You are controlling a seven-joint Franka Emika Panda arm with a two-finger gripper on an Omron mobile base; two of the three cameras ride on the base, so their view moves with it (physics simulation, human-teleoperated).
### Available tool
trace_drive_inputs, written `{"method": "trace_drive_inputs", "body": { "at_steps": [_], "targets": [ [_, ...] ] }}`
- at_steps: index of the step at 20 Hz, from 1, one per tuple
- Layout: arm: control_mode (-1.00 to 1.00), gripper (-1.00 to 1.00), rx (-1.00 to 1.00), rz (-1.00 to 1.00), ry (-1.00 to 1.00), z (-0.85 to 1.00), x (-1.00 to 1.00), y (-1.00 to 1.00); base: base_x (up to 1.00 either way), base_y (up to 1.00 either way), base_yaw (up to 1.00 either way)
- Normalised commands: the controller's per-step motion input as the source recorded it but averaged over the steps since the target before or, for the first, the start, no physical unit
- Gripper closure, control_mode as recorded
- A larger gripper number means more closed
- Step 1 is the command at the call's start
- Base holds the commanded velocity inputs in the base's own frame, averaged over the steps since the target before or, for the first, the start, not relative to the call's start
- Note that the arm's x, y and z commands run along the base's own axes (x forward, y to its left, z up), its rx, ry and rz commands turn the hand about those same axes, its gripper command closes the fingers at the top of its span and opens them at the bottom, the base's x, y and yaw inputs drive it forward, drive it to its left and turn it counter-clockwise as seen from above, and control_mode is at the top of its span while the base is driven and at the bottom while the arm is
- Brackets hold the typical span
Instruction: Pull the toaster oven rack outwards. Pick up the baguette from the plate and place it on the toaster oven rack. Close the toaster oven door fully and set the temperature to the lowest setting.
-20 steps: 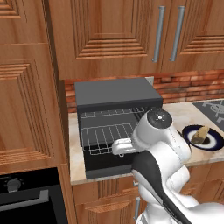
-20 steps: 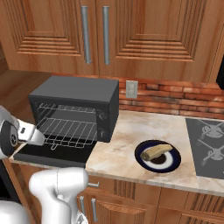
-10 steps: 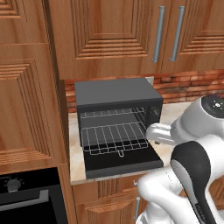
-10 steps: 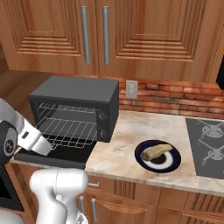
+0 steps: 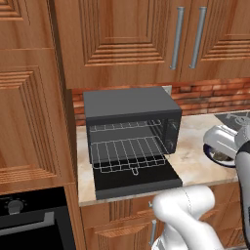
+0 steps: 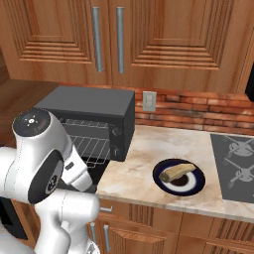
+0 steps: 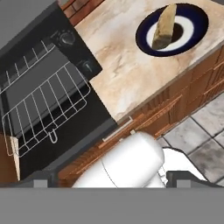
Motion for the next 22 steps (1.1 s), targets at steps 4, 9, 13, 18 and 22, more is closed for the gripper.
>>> {"method": "trace_drive_inputs", "body": {
  "at_steps": [4, 9, 13, 18, 22],
  "targets": [
    [-1.0, -1.0, 0.07, -0.11, 0.0, 0.0, 0.04, -0.61, 0.0, 0.0, 0.0],
    [-1.0, -1.0, 0.0, -0.04, 0.0, 0.0, 0.16, -0.36, 0.0, 0.0, 0.0],
    [-1.0, -1.0, 0.0, 0.0, 0.0, 0.0, 0.17, -0.38, 0.0, 0.0, 0.0],
    [-1.0, -1.0, 0.0, 0.0, 0.0, 0.0, 0.1, -0.48, 0.0, 0.0, 0.0],
    [-1.0, -1.0, 0.0, 0.0, 0.0, -0.03, 0.2, -0.4, 0.0, 0.0, 0.0]
  ]
}}
